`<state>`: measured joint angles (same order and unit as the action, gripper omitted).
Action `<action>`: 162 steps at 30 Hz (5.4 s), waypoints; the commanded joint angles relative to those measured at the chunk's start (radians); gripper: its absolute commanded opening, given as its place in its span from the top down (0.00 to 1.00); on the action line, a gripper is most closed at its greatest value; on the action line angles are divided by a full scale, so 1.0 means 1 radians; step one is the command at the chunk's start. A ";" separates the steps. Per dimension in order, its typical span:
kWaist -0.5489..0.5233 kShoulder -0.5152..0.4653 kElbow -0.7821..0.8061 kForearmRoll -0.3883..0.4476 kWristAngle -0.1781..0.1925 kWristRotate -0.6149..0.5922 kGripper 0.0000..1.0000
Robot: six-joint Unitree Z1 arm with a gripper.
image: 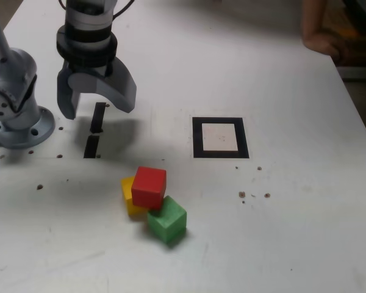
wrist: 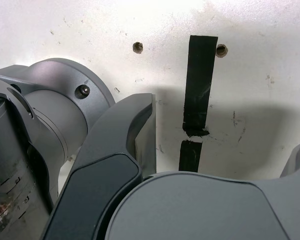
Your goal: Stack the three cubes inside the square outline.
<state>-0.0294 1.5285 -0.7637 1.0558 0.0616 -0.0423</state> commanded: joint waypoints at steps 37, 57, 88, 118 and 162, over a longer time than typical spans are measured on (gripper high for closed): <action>-0.614 0.302 -0.901 0.536 -0.108 -0.447 0.03; -0.581 0.398 -0.719 0.408 -0.142 -0.494 0.22; -0.583 0.392 -0.714 0.343 -0.133 -0.499 0.38; -0.668 0.289 -0.487 0.169 -0.487 -1.268 0.04; -0.557 0.182 -0.346 -0.039 -0.329 -1.278 0.00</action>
<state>-0.5906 1.7045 -1.1064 1.0149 -0.2743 -1.3210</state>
